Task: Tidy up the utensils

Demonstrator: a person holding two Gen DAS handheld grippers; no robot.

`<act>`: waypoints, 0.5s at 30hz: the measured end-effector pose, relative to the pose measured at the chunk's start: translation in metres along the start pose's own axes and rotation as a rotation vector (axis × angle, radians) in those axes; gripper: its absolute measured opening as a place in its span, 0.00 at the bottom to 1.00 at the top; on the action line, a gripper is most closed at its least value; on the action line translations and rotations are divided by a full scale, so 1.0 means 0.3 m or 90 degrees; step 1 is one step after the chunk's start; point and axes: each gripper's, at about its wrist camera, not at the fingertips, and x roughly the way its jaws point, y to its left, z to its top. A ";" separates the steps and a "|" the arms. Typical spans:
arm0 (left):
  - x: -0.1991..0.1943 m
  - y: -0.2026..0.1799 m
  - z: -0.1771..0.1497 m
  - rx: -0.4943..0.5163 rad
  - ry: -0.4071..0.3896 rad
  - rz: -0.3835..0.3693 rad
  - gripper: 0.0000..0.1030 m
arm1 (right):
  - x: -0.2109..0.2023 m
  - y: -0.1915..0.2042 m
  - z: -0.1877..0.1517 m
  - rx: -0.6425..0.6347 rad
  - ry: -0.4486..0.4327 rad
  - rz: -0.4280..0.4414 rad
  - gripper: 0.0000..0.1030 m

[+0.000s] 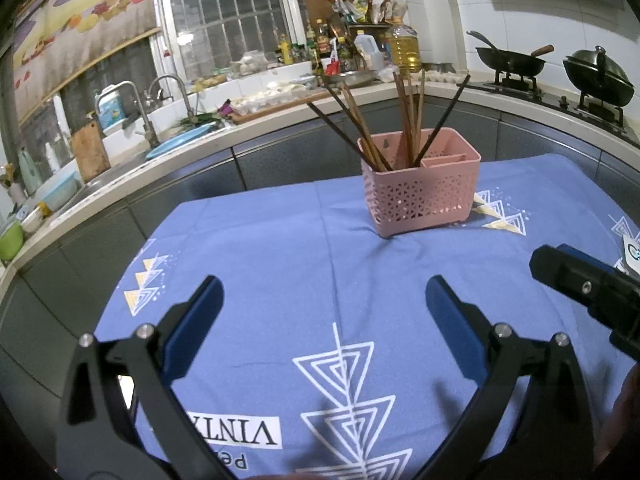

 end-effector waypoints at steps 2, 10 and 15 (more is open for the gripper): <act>-0.002 -0.003 -0.001 0.000 0.000 0.000 0.94 | 0.000 0.001 0.001 0.000 0.000 0.000 0.48; 0.003 0.004 0.000 0.002 0.000 -0.001 0.94 | 0.000 0.003 0.001 0.000 0.000 0.000 0.48; -0.002 0.000 -0.002 0.003 -0.001 -0.002 0.94 | -0.001 0.005 0.001 0.000 0.000 0.000 0.48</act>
